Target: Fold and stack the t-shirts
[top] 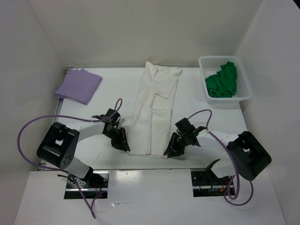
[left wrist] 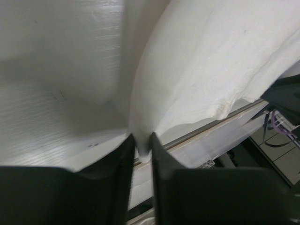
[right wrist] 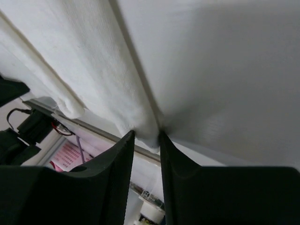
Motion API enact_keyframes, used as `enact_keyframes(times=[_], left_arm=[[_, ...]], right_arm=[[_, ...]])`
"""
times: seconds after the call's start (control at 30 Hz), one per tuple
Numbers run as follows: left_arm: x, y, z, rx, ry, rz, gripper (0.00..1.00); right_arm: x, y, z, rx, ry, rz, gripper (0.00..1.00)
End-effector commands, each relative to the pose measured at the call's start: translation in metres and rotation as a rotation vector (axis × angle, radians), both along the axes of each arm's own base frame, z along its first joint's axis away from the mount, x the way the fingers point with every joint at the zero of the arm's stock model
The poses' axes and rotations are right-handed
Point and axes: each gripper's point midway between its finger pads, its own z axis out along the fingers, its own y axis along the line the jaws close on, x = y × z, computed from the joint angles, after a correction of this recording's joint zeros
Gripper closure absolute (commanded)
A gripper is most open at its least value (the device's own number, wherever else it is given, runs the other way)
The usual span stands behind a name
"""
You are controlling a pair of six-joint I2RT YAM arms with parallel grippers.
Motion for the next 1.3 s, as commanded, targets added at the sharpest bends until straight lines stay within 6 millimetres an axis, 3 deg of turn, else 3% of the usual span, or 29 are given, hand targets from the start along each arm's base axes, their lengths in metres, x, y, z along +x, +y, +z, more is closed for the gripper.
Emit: enact_keyframes(times=[0.0, 0.17, 0.4, 0.5, 0.6, 0.67, 0.73, 0.77, 0.83, 0.87, 0.9, 0.97, 1.0, 1.07, 1.1, 1.17, 1.2, 1.27], left_arm=[[-0.005, -0.007, 0.004, -0.051, -0.014, -0.048, 0.81], [-0.023, -0.012, 0.015, -0.097, 0.037, -0.077, 0.97], [-0.066, -0.002, 0.034, -0.142, 0.122, -0.112, 1.0], [-0.064, -0.001, 0.046, -0.166, 0.129, -0.106, 1.0], [-0.038, -0.002, 0.064, -0.184, 0.066, -0.098, 1.0], [-0.016, -0.004, 0.071, -0.197, 0.029, -0.064, 1.0], [0.021, -0.01, 0.086, -0.224, -0.057, -0.027, 1.0], [0.044, -0.01, 0.093, -0.241, -0.102, 0.023, 1.0], [0.079, -0.016, 0.108, -0.276, -0.161, 0.07, 1.0], [0.098, -0.018, 0.114, -0.295, -0.201, 0.098, 1.0], [0.11, -0.021, 0.107, -0.29, -0.184, 0.1, 1.0], [0.151, -0.019, 0.1, -0.233, -0.243, 0.124, 1.0], [0.162, -0.02, 0.098, -0.23, -0.254, 0.133, 1.0], [0.19, -0.014, 0.083, -0.19, -0.271, 0.187, 1.0], [0.205, -0.017, 0.09, -0.202, -0.301, 0.192, 1.0], [0.224, -0.016, 0.08, -0.175, -0.317, 0.214, 1.0], [0.232, -0.017, 0.081, -0.175, -0.329, 0.227, 1.0], [0.251, -0.017, 0.078, -0.182, -0.34, 0.248, 1.0]], right_arm=[[0.018, 0.009, 0.001, 0.014, -0.059, 0.022, 0.67], [0.005, 0.003, 0.005, 0.016, -0.025, 0.022, 0.99], [-0.053, -0.001, 0.05, 0.117, 0.064, 0.034, 1.0], [-0.06, -0.002, 0.064, 0.137, 0.073, 0.036, 1.0], [-0.05, -0.007, 0.075, 0.12, 0.034, 0.047, 1.0], [-0.022, -0.016, 0.083, 0.1, -0.01, -0.012, 1.0], [0.008, -0.022, 0.096, 0.096, -0.112, -0.003, 1.0], [0.027, -0.032, 0.09, 0.059, -0.108, -0.046, 1.0], [0.06, -0.039, 0.097, 0.019, -0.201, -0.032, 1.0], [0.08, -0.046, 0.088, -0.005, -0.199, -0.053, 1.0], [0.101, -0.047, 0.096, -0.013, -0.26, -0.034, 1.0], [0.13, -0.052, 0.085, -0.054, -0.27, -0.035, 1.0], [0.153, -0.055, 0.094, -0.074, -0.328, -0.035, 1.0], [0.184, -0.06, 0.093, -0.088, -0.344, -0.064, 1.0], [0.199, -0.063, 0.094, -0.085, -0.37, -0.083, 1.0], [0.225, -0.074, 0.097, -0.087, -0.408, -0.117, 1.0], [0.236, -0.075, 0.088, -0.091, -0.397, -0.125, 1.0], [0.252, -0.079, 0.088, -0.096, -0.408, -0.129, 1.0]])
